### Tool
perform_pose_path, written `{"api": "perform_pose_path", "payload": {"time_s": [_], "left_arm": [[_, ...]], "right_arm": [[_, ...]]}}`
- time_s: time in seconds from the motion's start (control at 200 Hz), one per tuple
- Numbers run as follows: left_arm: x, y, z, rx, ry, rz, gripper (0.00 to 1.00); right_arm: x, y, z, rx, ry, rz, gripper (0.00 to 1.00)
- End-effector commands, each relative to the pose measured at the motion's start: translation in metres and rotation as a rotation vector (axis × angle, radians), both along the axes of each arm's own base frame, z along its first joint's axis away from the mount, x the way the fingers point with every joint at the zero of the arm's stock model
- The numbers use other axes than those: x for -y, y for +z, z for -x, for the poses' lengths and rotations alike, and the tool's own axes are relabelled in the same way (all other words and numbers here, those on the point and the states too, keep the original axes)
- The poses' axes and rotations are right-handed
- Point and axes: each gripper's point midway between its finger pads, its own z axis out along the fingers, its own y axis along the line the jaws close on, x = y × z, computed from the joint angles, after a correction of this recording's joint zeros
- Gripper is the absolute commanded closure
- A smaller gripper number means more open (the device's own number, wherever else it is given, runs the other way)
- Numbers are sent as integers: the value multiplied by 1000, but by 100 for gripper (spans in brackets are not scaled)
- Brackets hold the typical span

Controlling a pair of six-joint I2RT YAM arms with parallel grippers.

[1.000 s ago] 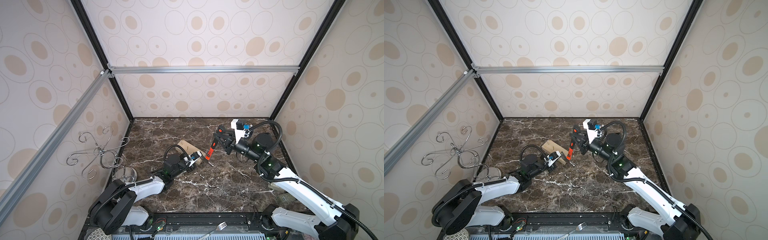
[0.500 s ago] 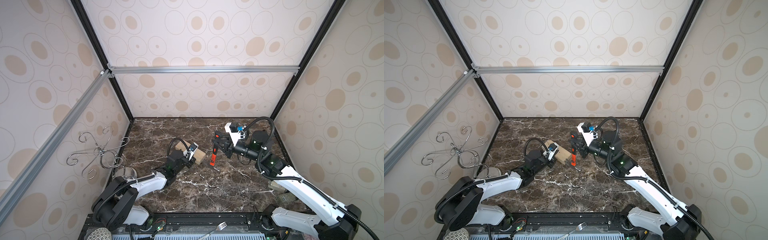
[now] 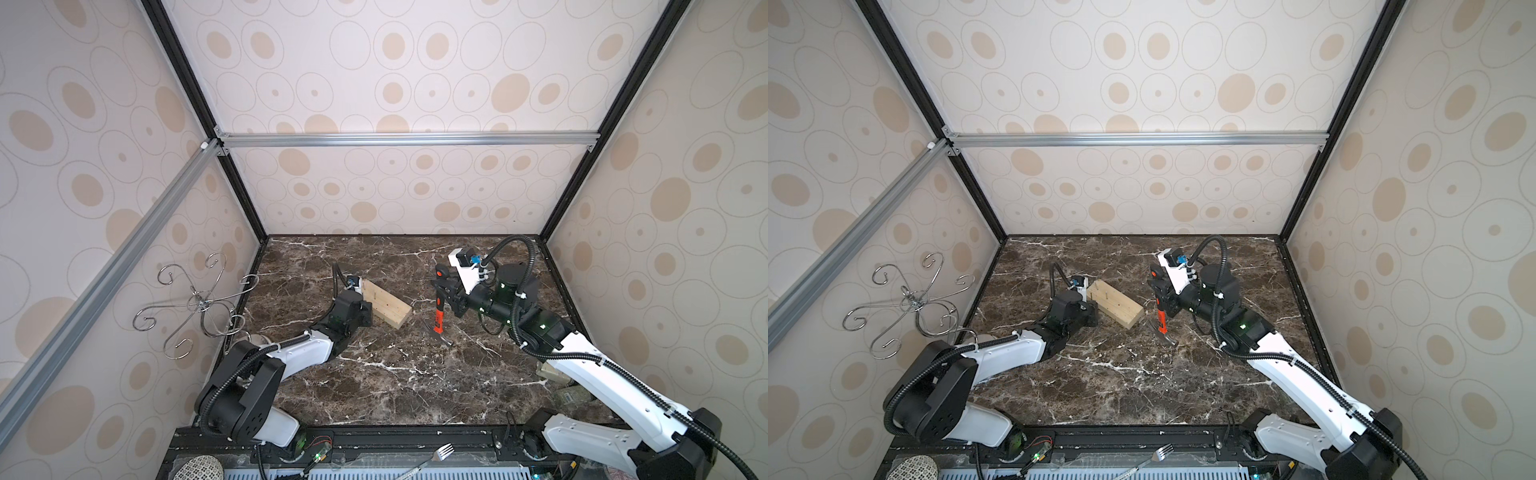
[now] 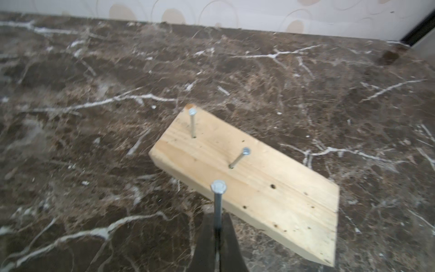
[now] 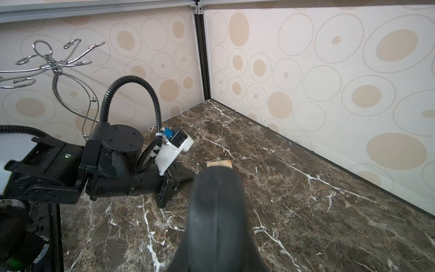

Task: Use a claw hammer to pull out a nail
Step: Place the nail at the center of the board.

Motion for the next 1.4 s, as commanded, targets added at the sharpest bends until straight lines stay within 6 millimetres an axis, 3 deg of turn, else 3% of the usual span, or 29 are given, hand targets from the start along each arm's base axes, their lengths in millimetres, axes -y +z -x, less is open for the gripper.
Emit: {"api": "perform_pose_path", "payload": {"time_s": [0.0,0.305,0.48,0.595,0.68,0.845,1.131,1.391], "left_arm": [[-7,-26,10,-114,72,70,100],[-15,-70,25,-254,120,97,100],[-17,-79,28,-274,130,98,100],[-18,-83,34,-287,132,101,93],[-18,-80,32,-278,130,103,80],[-19,-67,26,-245,135,90,65],[-32,-6,-8,-93,134,19,43],[-53,-10,-58,-167,126,34,36]], "right_arm": [[3,29,0,91,-13,-63,100],[-2,16,2,62,16,-56,100],[0,10,2,60,11,-33,100],[0,8,1,57,9,-28,100],[-2,5,-1,51,10,-23,100],[-7,2,-5,46,23,-10,100],[-18,4,-8,76,73,1,100],[-27,8,-13,107,104,-1,100]]}}
